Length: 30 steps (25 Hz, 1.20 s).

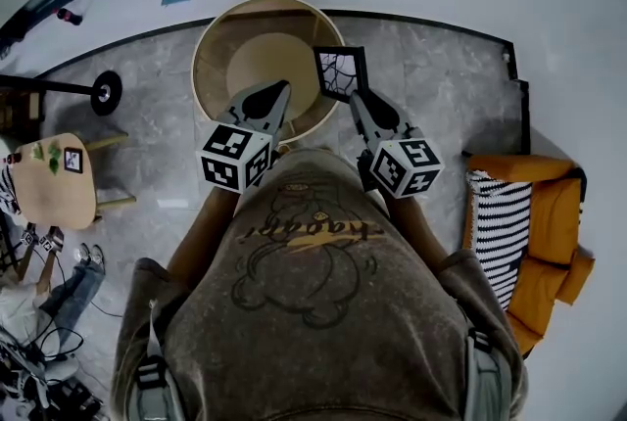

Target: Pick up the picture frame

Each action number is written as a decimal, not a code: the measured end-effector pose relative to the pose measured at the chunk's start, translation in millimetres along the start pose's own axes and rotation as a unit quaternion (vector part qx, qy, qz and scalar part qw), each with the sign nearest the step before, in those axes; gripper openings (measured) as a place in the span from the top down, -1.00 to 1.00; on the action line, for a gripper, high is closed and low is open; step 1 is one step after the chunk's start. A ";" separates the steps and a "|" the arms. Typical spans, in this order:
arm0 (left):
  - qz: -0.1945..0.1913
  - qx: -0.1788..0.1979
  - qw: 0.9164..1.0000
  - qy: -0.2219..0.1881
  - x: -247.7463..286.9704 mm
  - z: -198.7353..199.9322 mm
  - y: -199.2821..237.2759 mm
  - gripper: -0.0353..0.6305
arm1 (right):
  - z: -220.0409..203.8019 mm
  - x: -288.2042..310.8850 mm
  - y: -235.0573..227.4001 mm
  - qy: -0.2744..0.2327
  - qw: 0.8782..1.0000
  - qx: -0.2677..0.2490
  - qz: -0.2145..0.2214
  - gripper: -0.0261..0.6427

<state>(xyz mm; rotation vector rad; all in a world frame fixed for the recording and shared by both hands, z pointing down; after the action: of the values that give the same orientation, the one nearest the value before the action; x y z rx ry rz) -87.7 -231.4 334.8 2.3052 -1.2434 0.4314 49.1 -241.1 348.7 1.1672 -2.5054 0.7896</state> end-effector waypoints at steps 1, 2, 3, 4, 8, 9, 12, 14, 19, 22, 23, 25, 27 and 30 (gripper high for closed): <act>0.001 0.001 1.000 -0.001 0.6 1.1 1.4 0.84 | 1.4 1.6 0.2 -0.001 1.000 0.000 0.000 0.67; 0.002 0.001 1.000 -0.001 1.2 2.2 2.8 0.84 | 2.8 3.1 0.5 -0.001 1.000 0.000 0.001 0.67; 0.003 0.001 1.000 -0.002 2.0 3.4 4.2 0.84 | 4.3 4.5 0.7 -0.001 1.000 0.000 0.002 0.67; 0.004 0.001 1.000 -0.003 2.7 4.7 5.5 0.84 | 5.5 5.8 0.6 -0.001 1.000 0.001 0.003 0.67; 0.010 -0.003 1.000 -0.008 5.0 7.4 8.6 0.84 | 6.0 9.0 -1.6 0.000 1.000 0.004 0.004 0.67; 0.011 -0.004 1.000 -0.009 5.4 7.6 9.1 0.84 | 5.6 9.8 -1.9 0.001 1.000 0.004 0.005 0.67; 0.014 -0.004 1.000 -0.009 6.1 7.3 11.1 0.84 | 5.5 13.2 -0.9 0.005 1.000 0.000 0.010 0.67; 0.016 -0.007 1.000 -0.008 6.6 6.1 12.2 0.84 | 5.8 14.7 -0.5 0.006 1.000 -0.001 0.012 0.67; 0.018 -0.013 1.000 -0.006 6.5 4.0 14.3 0.84 | 5.4 17.9 -1.9 0.008 1.000 0.003 0.011 0.67; 0.020 -0.014 1.000 -0.004 7.1 3.3 15.6 0.84 | 4.8 19.8 -2.7 0.012 1.000 0.005 0.013 0.67; 0.020 -0.015 1.000 -0.004 7.4 3.3 15.1 0.84 | 4.9 19.4 -3.1 0.012 1.000 0.006 0.014 0.67; 0.021 -0.017 1.000 -0.003 7.7 2.5 13.1 0.84 | 4.3 17.9 -4.0 0.012 1.000 0.008 0.016 0.67; 0.021 -0.019 1.000 -0.001 8.0 0.6 12.3 0.84 | 3.3 18.1 -4.5 0.014 1.000 0.009 0.017 0.67; 0.020 -0.023 1.000 0.003 8.4 -2.4 13.5 0.84 | 2.6 20.3 -4.1 0.016 1.000 0.009 0.020 0.67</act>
<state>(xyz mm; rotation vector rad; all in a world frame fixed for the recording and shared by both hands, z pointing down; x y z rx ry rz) -94.7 -242.3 344.4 2.2439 -1.2844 0.4184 39.2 -257.4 357.1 1.1034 -2.5089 0.8349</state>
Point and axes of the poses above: the fingertips, and each gripper's own axes: x forward along the fingers, y to its left, z out of its top, the point moved 1 cm from there along -x, backward along the fingers, and after that the axes turned 7 degrees about y, right-handed, at the moved point
